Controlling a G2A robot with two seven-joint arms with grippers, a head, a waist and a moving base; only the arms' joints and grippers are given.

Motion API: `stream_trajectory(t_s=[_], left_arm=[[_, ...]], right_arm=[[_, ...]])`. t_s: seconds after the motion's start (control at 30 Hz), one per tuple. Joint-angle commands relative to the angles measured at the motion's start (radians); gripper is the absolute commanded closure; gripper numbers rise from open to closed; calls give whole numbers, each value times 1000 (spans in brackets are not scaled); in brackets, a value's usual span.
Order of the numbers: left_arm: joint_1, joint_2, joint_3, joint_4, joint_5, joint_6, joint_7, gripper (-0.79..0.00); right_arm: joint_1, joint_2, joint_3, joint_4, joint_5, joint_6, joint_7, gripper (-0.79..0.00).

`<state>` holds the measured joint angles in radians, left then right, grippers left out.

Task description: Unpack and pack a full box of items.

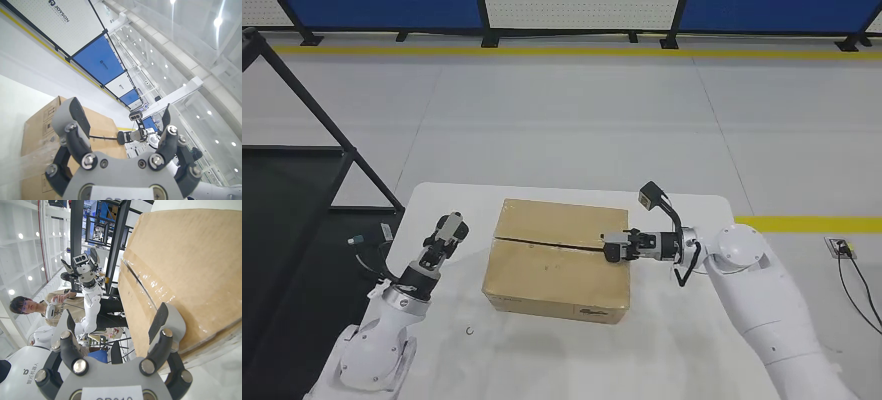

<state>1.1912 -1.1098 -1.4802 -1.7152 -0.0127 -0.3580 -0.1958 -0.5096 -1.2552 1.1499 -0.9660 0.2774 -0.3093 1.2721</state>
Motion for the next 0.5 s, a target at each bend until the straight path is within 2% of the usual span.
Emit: stream_trajectory(t_s=[0.0,0.23,0.47], left_arm=[[0,0,0,0,0,0,0,-785],[32,-4,0,-14,3,23,20,-785],[95,-7,-27,13,8,-82,57,-785]], right_arm=[[0,0,0,0,0,0,0,-785],[-31,5,5,-42,6,35,-34,-785],[-39,10,11,-38,35,68,-55,-785]])
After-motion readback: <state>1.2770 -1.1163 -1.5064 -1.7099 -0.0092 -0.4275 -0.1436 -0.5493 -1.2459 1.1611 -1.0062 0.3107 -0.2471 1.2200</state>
